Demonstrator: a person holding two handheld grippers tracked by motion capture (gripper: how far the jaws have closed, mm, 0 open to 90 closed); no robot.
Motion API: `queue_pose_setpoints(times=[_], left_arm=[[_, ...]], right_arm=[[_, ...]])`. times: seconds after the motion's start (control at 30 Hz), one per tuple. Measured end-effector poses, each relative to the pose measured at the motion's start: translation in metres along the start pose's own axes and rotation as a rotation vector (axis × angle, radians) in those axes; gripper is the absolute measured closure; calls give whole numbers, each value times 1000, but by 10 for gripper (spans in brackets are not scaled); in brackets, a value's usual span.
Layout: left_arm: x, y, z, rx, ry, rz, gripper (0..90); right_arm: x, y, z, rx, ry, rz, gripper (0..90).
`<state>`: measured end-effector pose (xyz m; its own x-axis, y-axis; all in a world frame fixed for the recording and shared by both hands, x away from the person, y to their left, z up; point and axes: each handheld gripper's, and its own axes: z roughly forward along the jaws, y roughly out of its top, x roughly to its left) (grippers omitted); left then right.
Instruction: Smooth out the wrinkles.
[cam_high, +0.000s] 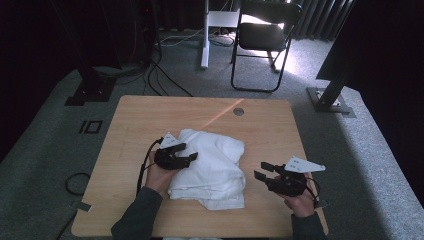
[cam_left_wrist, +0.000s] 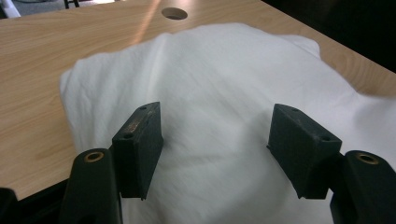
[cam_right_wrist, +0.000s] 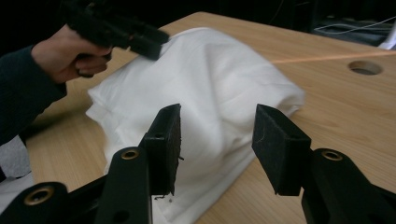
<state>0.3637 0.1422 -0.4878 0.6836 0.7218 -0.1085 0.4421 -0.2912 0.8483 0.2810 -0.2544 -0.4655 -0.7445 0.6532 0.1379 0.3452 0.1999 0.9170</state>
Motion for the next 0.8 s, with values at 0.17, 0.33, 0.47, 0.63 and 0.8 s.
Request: queue_pose_setpoints(times=[0.17,0.33,0.47,0.63,0.8], left_arm=[[-9,-8,-6,-7,-17,5,351],[-8,-8,-1,6,-14,6,351],[-9,-9,4,20,-7,15,350],[-8,-11,8,24,-3,7,350],[-11,-13,15,27,-21,21,353]], right_arm=[[-9,1,12,23,-70,28,526],[-25,3,72,101,-139,46,549],[-41,3,116,143,-134,111,519],[-48,2,137,200,-130,132,662],[-66,7,126,215,-182,138,880]])
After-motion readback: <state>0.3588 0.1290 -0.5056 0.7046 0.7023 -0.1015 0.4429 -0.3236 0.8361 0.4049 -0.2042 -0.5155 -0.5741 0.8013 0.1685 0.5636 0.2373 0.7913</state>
